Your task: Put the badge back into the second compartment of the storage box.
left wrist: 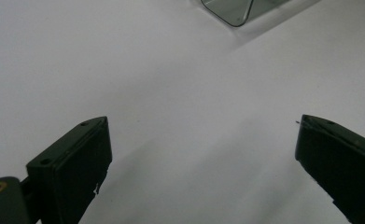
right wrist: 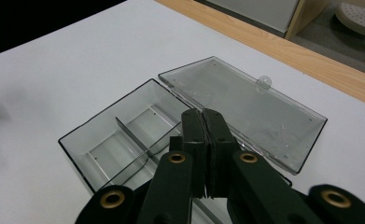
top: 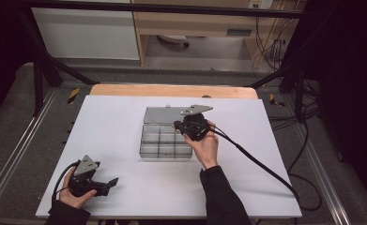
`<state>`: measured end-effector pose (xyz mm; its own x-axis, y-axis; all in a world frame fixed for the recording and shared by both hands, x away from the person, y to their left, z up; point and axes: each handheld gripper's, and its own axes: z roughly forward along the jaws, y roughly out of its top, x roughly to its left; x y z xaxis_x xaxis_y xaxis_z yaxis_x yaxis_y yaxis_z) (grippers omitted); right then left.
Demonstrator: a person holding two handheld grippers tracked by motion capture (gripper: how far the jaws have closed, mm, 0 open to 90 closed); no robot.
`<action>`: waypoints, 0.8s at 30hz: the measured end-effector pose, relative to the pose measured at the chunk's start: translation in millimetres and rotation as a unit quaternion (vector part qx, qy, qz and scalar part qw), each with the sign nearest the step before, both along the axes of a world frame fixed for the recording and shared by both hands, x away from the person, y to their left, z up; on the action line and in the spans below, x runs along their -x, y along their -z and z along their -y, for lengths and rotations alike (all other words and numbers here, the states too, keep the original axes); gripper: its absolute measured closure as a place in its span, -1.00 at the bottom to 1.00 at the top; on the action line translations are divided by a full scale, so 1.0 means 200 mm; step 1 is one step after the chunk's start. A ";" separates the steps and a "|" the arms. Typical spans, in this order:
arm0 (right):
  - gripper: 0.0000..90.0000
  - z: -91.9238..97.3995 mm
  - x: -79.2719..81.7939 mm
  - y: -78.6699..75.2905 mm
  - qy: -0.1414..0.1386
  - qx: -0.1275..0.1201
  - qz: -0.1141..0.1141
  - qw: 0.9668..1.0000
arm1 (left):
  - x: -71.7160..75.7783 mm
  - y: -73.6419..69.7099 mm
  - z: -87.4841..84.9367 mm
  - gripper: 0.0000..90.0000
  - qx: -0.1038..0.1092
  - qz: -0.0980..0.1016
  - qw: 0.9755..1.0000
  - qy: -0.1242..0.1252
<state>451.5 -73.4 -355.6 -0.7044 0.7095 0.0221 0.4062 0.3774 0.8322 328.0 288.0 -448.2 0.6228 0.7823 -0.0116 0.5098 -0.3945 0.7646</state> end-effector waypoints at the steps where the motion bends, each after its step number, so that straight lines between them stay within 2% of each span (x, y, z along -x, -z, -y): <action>1: 0.98 0.00 -0.01 0.00 0.001 0.000 -0.002 1.000 | 0.00 0.00 0.00 -0.92 0.000 0.000 1.000 0.000; 11: 0.98 -0.06 -0.09 0.06 0.004 0.008 -0.017 1.000 | 0.00 0.00 0.00 -0.92 0.000 0.000 1.000 0.000; 24: 0.98 -0.12 -0.15 0.15 0.004 0.013 -0.039 0.999 | 0.00 0.00 0.00 -0.92 0.001 0.000 1.000 0.000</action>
<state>482.0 -49.5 -385.3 -0.6959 0.7158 0.0583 0.4731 0.3959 0.7871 328.2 288.6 -448.1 0.6228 0.7823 -0.0125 0.5097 -0.3935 0.7651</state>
